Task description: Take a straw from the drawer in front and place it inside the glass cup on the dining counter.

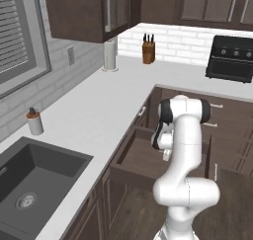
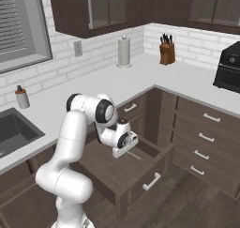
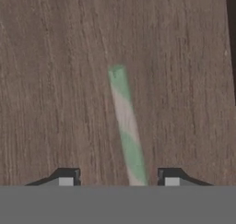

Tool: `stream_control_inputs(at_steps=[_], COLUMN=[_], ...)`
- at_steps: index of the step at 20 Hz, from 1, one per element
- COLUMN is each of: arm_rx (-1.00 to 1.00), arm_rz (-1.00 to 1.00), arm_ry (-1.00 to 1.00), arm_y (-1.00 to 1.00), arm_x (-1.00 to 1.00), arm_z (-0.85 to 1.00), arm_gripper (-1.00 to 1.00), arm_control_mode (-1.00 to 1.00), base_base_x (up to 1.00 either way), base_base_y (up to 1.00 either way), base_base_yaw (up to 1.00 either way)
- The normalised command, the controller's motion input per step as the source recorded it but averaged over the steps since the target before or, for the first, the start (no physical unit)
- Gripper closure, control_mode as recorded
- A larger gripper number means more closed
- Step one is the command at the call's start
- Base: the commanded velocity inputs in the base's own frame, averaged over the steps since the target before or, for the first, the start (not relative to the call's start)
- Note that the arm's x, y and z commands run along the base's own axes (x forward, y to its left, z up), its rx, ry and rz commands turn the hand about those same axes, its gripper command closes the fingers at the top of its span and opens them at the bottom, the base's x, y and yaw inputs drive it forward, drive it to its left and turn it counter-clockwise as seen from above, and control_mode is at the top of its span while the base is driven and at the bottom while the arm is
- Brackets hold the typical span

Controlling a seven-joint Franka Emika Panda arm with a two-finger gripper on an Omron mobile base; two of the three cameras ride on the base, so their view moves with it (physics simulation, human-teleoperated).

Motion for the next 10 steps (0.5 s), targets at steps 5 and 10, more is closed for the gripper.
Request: stream_control_inputs(at_steps=[5,10], arm_rx=[0.0,0.0], arm_rz=[0.0,0.0], arm_ry=[0.04,0.02], arm_y=[-0.79,-0.83], arm_x=[-0.99,-1.0], arm_z=[-1.0,-0.92], arm_gripper=[1.0,1.0], arm_control_mode=[-1.0,-1.0], base_base_x=[0.0,0.0], base_base_y=[0.0,0.0], base_base_yaw=[0.0,0.0])
